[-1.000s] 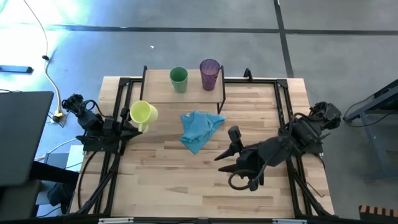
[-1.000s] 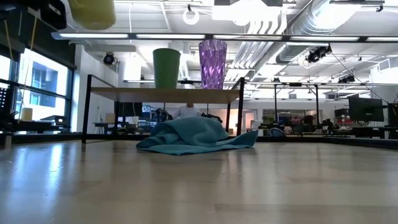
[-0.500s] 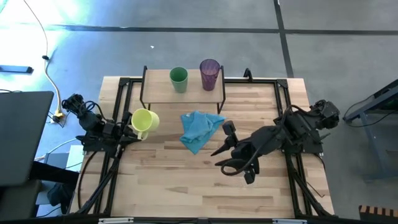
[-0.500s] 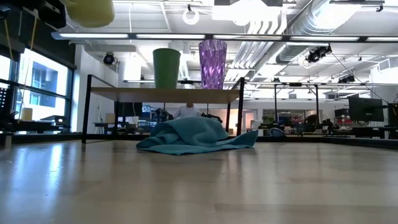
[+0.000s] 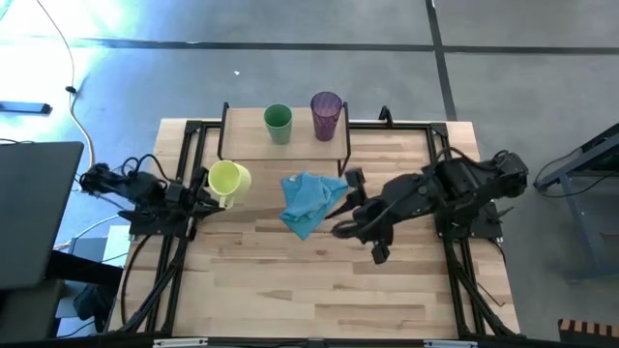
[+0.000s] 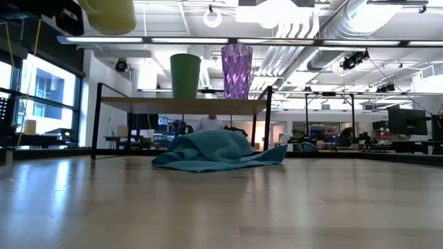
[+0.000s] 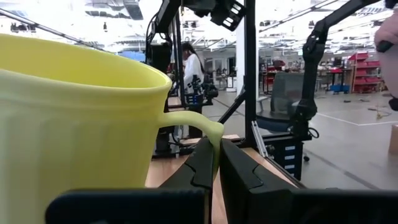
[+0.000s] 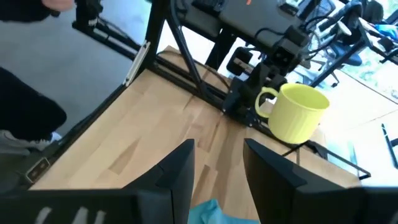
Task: Stack small to large cups/mugs on shelf
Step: Put the yellow mug on the shelf
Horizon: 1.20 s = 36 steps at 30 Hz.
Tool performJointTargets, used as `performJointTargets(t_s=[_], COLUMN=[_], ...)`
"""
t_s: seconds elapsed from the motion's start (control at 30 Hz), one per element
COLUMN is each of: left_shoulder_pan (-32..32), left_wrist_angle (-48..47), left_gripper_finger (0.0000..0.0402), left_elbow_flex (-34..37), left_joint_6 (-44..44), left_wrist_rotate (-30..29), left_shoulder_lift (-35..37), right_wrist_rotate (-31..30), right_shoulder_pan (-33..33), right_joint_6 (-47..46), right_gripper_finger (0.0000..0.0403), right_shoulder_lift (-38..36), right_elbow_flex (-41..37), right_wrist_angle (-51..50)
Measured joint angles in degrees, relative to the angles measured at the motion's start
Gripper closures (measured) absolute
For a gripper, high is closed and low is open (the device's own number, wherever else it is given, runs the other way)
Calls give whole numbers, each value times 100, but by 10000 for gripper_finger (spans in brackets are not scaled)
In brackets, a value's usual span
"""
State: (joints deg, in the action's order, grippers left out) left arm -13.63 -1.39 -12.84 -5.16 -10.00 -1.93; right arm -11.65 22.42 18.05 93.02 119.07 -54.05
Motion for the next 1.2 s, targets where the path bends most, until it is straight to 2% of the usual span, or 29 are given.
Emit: performJointTargets(t_s=[0.33, 0.4, 0.53, 0.67, 0.87, 1.03, 1.2], left_shoulder_pan=[1506, 1749, 2127, 2395, 2832, 3193, 3629], left_wrist_angle=[49, 117, 170, 207, 421, 610, 1280], left_gripper_finger=[401, 401, 401, 401, 401, 401, 401], left_elbow_flex=[0, 0, -2, -2, -2, -7, -5], left_joint_6=[241, 301, 431, 500, 562, 698, 789], left_wrist_rotate=[1549, 1811, 2063, 2071, 1965, 2139, 2514], left_shoulder_lift=[-4, -12, -25, -24, -58, -408, -1157], right_wrist_rotate=[55, 142, 386, 434, 592, 618, 639], right_shoulder_pan=[-11, -22, -31, -80, -186, -308, -439], right_joint_6=[-122, -105, 210, 464, 493, 358, 172], right_gripper_finger=[275, 275, 275, 275, 275, 275, 275], right_shoulder_lift=[-159, -184, -483, -1173, -2191, -2771, -3077], right_elbow_flex=[-1, -232, -1333, -2591, -4267, -5315, -5933], right_wrist_angle=[-68, 200, 1212, 2600, 4075, 4647, 5055])
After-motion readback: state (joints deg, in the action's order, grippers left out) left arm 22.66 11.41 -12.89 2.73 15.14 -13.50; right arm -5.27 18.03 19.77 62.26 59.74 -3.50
